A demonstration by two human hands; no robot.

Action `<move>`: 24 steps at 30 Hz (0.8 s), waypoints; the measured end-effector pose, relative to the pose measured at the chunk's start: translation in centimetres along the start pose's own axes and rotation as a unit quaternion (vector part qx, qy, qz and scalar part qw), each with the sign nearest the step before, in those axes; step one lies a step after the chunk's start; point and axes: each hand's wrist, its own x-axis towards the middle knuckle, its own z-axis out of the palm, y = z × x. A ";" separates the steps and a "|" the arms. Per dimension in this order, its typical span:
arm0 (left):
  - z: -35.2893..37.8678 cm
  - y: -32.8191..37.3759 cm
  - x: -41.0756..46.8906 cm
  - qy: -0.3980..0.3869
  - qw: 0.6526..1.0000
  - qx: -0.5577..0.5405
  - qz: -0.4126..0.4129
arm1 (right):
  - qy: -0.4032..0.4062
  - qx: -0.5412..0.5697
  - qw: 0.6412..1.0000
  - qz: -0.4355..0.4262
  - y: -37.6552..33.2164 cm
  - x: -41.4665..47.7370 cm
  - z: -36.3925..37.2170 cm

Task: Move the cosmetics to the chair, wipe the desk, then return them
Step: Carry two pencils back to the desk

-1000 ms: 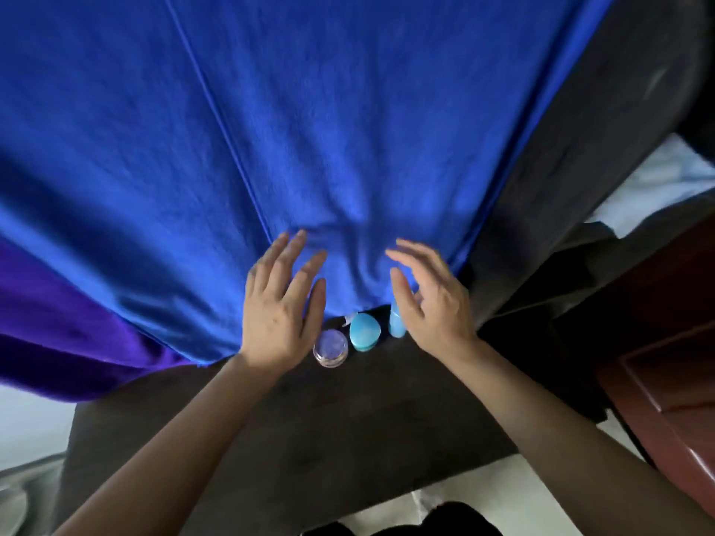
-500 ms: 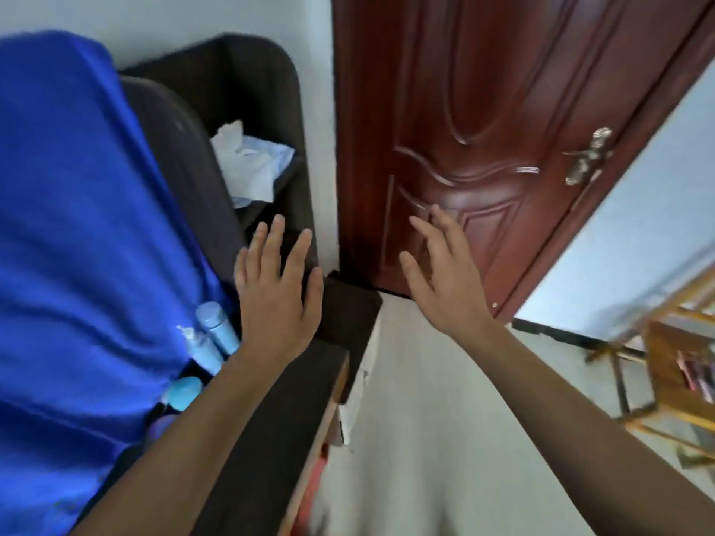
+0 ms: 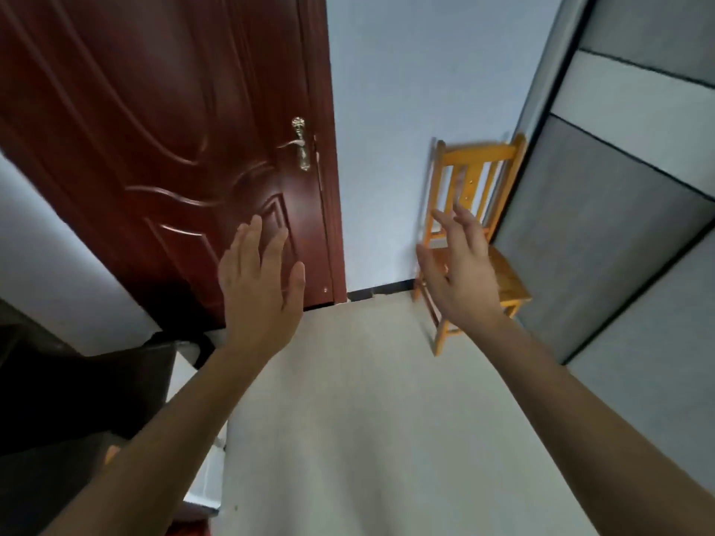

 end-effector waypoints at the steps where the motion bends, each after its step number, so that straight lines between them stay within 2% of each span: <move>1: 1.6 2.2 0.8 -0.003 1.000 -0.007 0.013 | 0.013 -0.008 1.000 0.015 2.3 0.4 -1.9; 4: 5.8 7.9 3.2 -0.010 0.999 -0.030 0.041 | 0.038 -0.024 0.997 0.059 8.4 2.0 -6.9; 9: 12.3 14.2 7.4 -0.027 0.995 -0.056 0.075 | 0.021 -0.065 0.994 0.088 16.4 5.7 -10.7; 16: 24.1 18.0 14.2 -0.065 0.991 -0.084 0.082 | -0.011 -0.098 0.988 0.119 28.2 10.9 -9.2; 24: 38.2 22.1 26.0 -0.098 0.987 -0.117 0.049 | -0.065 -0.120 0.974 0.183 41.0 22.5 -6.3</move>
